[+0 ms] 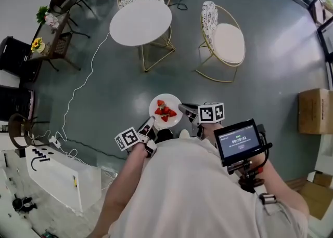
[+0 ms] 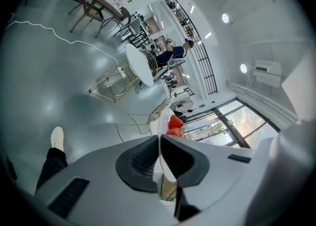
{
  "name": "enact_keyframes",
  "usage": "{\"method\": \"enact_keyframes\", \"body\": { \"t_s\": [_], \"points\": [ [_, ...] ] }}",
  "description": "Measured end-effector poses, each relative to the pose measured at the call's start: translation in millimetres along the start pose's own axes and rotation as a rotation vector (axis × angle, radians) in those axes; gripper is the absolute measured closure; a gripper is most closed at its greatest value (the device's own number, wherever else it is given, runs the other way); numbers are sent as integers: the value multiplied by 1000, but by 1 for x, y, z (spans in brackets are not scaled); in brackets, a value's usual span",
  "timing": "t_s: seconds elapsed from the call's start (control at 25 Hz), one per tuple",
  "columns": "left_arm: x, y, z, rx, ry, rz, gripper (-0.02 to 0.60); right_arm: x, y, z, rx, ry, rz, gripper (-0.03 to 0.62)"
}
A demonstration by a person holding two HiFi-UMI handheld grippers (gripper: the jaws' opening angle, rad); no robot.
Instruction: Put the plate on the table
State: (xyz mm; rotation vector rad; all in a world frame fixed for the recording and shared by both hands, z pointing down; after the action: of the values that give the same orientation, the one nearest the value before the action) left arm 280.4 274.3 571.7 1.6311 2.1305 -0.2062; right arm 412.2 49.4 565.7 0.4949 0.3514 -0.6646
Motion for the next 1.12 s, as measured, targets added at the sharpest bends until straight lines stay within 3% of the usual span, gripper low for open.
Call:
{"method": "enact_keyframes", "body": {
  "t_s": [0.8,0.92,1.12],
  "points": [
    [16,-5,1,-15,-32,7,561,-13,-1,-10,-17,-14,-43,571],
    [-1,-36,-3,-8,-31,9,561,-18,-32,4,7,55,-64,571],
    [3,-83,-26,-1,-45,16,561,-63,-64,13,-4,57,-77,571]
  ]
}}
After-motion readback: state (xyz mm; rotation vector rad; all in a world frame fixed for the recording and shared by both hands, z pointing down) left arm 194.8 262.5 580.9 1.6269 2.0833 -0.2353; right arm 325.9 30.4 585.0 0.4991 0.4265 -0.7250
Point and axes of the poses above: the fingertips, and each gripper's own axes: x backward along the fingers, z to its right, y out of its underside, the point moved 8 cm from there along x, backward along the fingers, and after that the axes turned 12 degrees about -z, right-handed, at the moved point
